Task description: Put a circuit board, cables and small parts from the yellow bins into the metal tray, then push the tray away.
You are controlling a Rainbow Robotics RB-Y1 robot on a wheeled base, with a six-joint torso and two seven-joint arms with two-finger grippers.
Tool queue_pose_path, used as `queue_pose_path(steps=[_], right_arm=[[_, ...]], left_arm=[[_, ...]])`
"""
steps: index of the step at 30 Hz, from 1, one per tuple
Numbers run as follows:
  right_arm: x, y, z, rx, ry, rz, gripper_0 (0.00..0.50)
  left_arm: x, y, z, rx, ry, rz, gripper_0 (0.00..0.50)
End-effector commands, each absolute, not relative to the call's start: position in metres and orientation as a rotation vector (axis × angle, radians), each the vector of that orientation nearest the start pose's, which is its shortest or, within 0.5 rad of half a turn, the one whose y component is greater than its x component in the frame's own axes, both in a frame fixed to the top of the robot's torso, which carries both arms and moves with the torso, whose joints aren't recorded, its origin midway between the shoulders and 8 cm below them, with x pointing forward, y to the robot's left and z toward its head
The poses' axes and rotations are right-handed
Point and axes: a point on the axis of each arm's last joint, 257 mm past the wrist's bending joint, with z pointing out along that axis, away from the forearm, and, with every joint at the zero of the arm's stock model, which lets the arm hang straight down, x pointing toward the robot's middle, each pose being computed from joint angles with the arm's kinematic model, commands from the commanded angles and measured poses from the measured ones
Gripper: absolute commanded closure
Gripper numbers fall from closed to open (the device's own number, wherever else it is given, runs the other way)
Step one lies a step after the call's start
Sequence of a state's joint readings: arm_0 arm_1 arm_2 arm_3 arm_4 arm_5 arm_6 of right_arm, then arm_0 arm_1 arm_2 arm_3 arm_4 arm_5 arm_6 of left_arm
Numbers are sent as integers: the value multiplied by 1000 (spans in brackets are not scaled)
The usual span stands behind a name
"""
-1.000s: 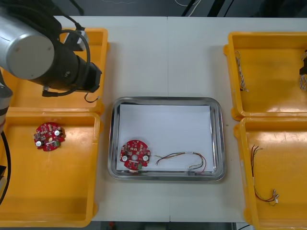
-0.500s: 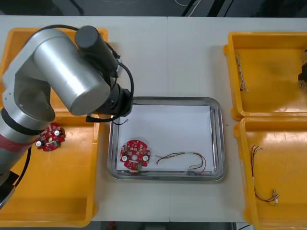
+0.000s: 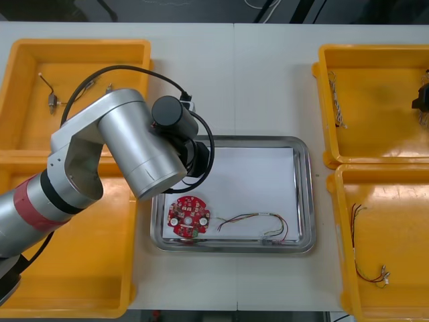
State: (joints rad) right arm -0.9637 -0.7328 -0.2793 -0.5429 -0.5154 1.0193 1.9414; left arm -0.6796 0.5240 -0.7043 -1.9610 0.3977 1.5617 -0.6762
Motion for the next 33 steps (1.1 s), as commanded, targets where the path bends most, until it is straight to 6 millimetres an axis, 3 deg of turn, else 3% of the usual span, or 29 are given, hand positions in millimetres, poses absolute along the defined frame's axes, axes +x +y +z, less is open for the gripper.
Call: queue_pose_path(steps=[1,14,18,20,21,22,23,33], right_arm=[[615,-540,-169,118,2386,-154,0],[609,-540,-193,114,2391,-141,0],[608,-540,-196,101,2400,-152,0],[609,-538,-196,100,2399,-149,0],[609,-538,-196,102,2398,-146,0],[609,-538,-196,102,2399,-144,0],[609,-537,-197,102,2398,-143,0],[610,-531,-199,91,2402,-134,0]], left_arm=[[475,61,-225,179,2462,-113,500],[470,72,-248,167,2498,-81,495],[470,73,-249,165,2500,-79,355],[468,72,-249,168,2502,-82,162],[469,73,-249,167,2502,-80,116],[469,73,-249,167,2502,-80,21],[469,73,-249,167,2500,-79,0],[472,74,-245,162,2485,-73,0]])
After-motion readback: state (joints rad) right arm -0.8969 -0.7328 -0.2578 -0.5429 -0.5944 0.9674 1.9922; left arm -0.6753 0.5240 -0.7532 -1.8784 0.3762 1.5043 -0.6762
